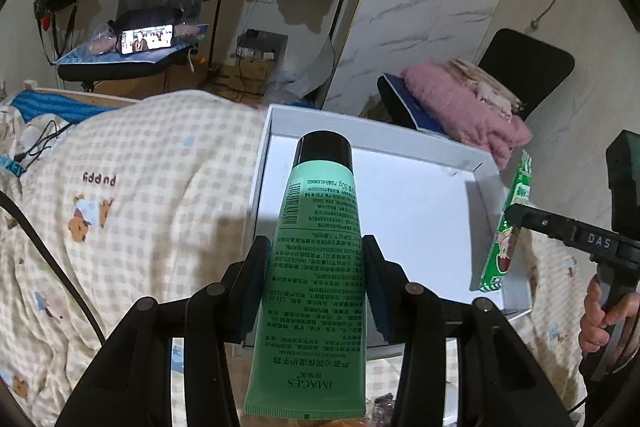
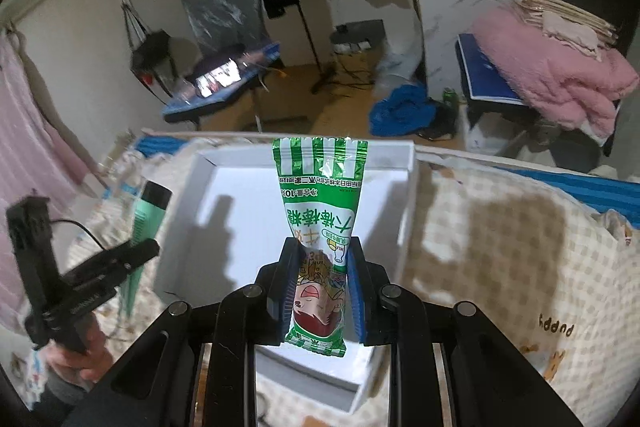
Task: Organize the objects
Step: 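Carry the pouch and tube over the white box with both tools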
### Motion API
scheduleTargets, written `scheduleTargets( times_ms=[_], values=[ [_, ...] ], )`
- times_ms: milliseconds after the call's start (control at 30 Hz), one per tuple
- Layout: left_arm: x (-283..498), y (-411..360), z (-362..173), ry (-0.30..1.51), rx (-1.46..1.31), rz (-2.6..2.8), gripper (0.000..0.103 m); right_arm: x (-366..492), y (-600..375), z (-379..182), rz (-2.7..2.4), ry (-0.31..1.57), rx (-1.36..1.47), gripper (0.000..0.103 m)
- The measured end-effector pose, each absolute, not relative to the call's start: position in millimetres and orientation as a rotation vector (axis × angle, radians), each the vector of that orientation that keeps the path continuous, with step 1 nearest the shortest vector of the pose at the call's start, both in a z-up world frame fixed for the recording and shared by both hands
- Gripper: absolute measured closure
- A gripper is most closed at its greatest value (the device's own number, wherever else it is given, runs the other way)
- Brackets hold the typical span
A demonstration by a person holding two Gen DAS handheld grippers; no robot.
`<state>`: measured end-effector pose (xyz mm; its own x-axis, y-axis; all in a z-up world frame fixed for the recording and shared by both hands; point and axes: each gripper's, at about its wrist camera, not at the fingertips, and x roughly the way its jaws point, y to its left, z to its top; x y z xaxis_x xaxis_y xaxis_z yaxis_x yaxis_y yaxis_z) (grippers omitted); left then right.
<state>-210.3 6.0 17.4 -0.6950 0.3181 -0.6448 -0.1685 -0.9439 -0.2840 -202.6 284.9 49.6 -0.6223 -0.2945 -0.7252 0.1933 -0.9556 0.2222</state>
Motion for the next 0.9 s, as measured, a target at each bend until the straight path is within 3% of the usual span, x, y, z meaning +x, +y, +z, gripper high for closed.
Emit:
scheduleTargets(
  times_ms=[533, 900],
  values=[
    [-208.3, 23.4, -10.1, -0.135, -1.147, 2.678, 0.054, -201.8, 275.3, 27.2, -2.677, -0.045, 1.226, 0.078],
    [-205.7, 19.6, -13.8, -0.182, -1.176, 2.651, 0.054, -193.1, 266.3, 16.3, -2.659, 0.018, 1.241, 0.078]
  ],
)
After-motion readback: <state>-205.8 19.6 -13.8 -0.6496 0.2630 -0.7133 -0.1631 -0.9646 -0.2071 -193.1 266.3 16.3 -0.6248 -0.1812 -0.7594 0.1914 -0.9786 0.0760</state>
